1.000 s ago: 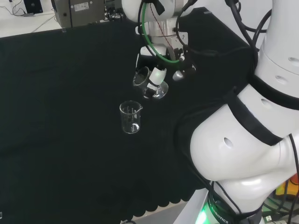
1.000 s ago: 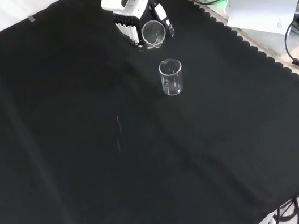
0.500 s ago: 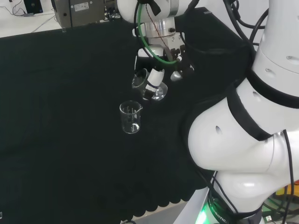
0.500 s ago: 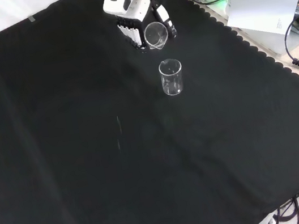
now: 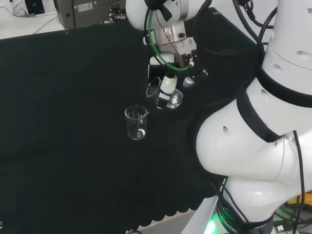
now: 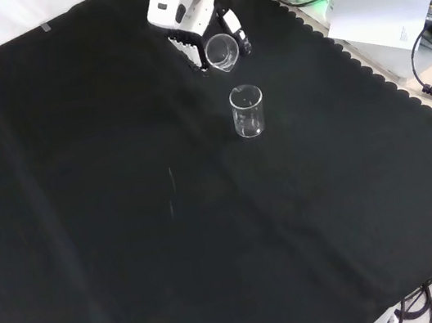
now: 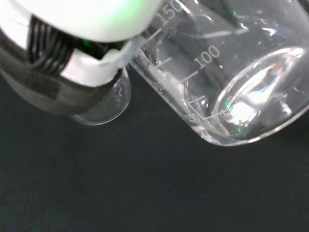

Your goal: Pour the water from the handheld beaker into the one on the table.

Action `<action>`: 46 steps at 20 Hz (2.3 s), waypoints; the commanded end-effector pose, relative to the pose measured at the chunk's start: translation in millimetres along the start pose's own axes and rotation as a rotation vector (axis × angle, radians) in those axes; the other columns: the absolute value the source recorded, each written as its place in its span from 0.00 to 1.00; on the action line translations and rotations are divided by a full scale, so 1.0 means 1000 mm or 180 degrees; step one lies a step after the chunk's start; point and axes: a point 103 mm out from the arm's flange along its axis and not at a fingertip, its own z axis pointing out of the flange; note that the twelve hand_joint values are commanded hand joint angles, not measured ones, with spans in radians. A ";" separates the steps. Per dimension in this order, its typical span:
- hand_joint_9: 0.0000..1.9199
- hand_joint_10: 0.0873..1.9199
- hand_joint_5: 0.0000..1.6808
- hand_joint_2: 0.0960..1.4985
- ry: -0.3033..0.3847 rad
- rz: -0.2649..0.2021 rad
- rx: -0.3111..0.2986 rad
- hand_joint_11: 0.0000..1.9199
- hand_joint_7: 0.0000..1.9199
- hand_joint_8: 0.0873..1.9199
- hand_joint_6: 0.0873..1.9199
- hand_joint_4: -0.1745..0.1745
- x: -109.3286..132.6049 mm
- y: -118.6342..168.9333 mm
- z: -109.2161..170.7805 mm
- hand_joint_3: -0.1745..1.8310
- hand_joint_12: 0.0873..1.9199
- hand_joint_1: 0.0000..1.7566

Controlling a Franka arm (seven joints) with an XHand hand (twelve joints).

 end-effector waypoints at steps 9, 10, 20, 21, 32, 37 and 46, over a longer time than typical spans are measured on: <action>0.96 0.00 0.79 0.36 -0.0438 -0.0155 0.0392 0.78 0.88 0.16 0.28 0.78 0.031 0.017 0.015 0.45 0.25 0.66; 0.96 0.00 0.79 0.36 -0.0449 -0.0151 0.0389 0.78 0.88 0.16 0.28 0.78 0.031 0.017 0.015 0.45 0.25 0.66; 0.96 0.00 0.79 0.36 -0.0672 -0.0117 0.0433 0.78 0.88 0.15 0.28 0.81 0.037 0.018 0.010 0.45 0.25 0.66; 0.96 0.00 0.79 0.36 -0.0732 -0.0115 0.0445 0.78 0.88 0.15 0.28 0.81 0.039 0.018 0.009 0.45 0.25 0.66; 0.96 0.00 0.79 0.36 -0.0918 -0.0086 0.0535 0.78 0.88 0.15 0.28 0.90 0.046 0.022 0.002 0.45 0.25 0.66; 0.96 0.00 0.79 0.36 -0.1009 -0.0050 0.0583 0.78 0.88 0.15 0.29 0.94 0.048 0.021 -0.001 0.45 0.25 0.66; 0.96 0.00 0.79 0.36 -0.1213 0.0019 0.0649 0.78 0.88 0.15 0.29 0.95 0.055 0.022 -0.006 0.45 0.25 0.66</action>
